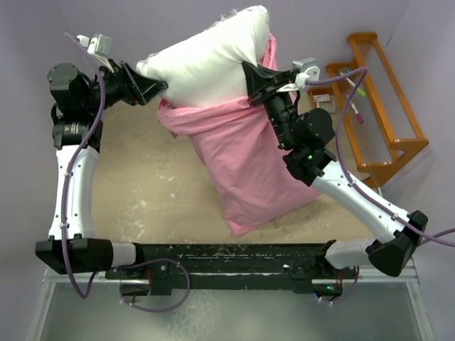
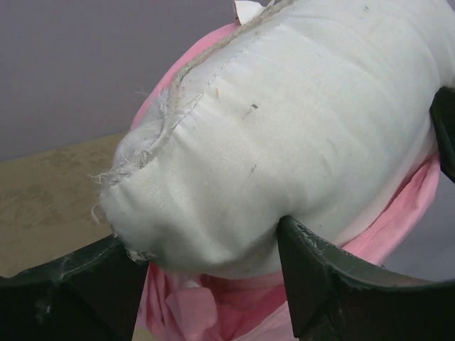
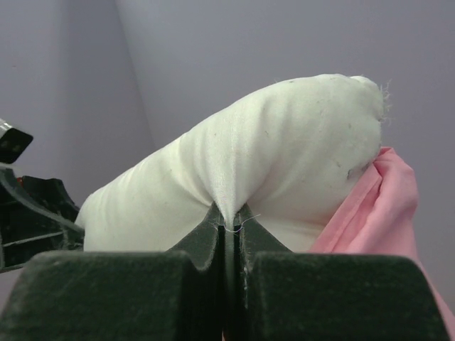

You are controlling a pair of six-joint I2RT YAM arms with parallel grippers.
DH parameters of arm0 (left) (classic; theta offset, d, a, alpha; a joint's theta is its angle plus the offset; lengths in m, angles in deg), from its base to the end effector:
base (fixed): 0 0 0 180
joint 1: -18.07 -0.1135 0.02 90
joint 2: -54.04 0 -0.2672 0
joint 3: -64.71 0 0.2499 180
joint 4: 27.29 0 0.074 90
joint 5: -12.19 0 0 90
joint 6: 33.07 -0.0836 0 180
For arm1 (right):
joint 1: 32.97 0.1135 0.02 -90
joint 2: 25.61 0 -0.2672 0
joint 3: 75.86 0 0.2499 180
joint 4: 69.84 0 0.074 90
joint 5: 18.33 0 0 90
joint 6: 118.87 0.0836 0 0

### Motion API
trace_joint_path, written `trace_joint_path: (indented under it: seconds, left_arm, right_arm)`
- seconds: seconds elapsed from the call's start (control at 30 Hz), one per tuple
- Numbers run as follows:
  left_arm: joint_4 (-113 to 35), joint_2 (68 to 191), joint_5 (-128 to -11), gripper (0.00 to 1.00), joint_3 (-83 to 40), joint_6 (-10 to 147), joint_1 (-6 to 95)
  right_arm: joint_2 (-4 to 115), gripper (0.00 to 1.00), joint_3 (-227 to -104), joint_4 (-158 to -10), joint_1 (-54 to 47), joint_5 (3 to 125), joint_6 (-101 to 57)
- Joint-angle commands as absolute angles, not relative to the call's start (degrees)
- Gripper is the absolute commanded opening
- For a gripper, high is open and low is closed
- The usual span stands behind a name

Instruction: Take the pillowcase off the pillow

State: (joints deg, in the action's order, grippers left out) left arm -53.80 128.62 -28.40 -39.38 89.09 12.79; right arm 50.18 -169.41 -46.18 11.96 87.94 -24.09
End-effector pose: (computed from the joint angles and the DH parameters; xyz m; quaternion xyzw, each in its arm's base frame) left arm 0.2992 -0.0361 0.5009 0.0864 0.6896 -0.4330 0.5741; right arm 0.2346 0.2010 0.5508 -0.0186 0.4267 0.3264 0.8432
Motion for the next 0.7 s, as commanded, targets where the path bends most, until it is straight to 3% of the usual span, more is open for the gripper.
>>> trace_joint_path:
  seconds: [0.0, 0.03, 0.07, 0.1, 0.3, 0.4, 0.5, 0.67]
  left_arm:
    - [-45.5, 131.9, -28.0, 0.51, -46.0, 92.0, 14.8]
    - [-47.2, 133.3, -30.1, 0.19, -49.3, 90.8, 15.0]
    - [-48.9, 135.1, -32.1, 0.06, -53.0, 89.4, 15.1]
    - [-50.6, 137.1, -33.2, 0.0, -57.6, 88.0, 15.1]
    - [-55.9, 148.5, -32.8, 0.0, -82.8, 82.9, 15.2]
    - [-60.7, 151.2, -31.2, 0.0, -89.5, 80.6, 15.2]
    - [-61.1, 148.1, -28.3, 0.0, -83.7, 78.2, 15.3]
    - [-58.9, 139.1, -26.0, 0.0, -66.9, 72.5, 16.1]
  right_arm:
    - [49.4, 0.0, -173.0, -32.2, 12.1, 81.6, -20.0]
    - [50.0, 0.0, -173.5, -32.7, 12.0, 81.0, -19.7]
    - [50.4, 0.0, -174.1, -33.4, 12.0, 80.4, -19.4]
    - [50.8, 0.0, -174.7, -34.2, 12.1, 80.0, -19.3]
    - [49.1, 0.29, -174.6, -40.5, 11.9, 79.2, -20.9]
    - [46.2, 0.43, -172.8, -44.4, 11.6, 79.5, -21.4]
    - [43.2, 0.55, -171.7, -50.4, 11.4, 79.7, -21.6]
    - [39.8, 0.61, -174.5, -63.1, 11.5, 77.2, -23.3]
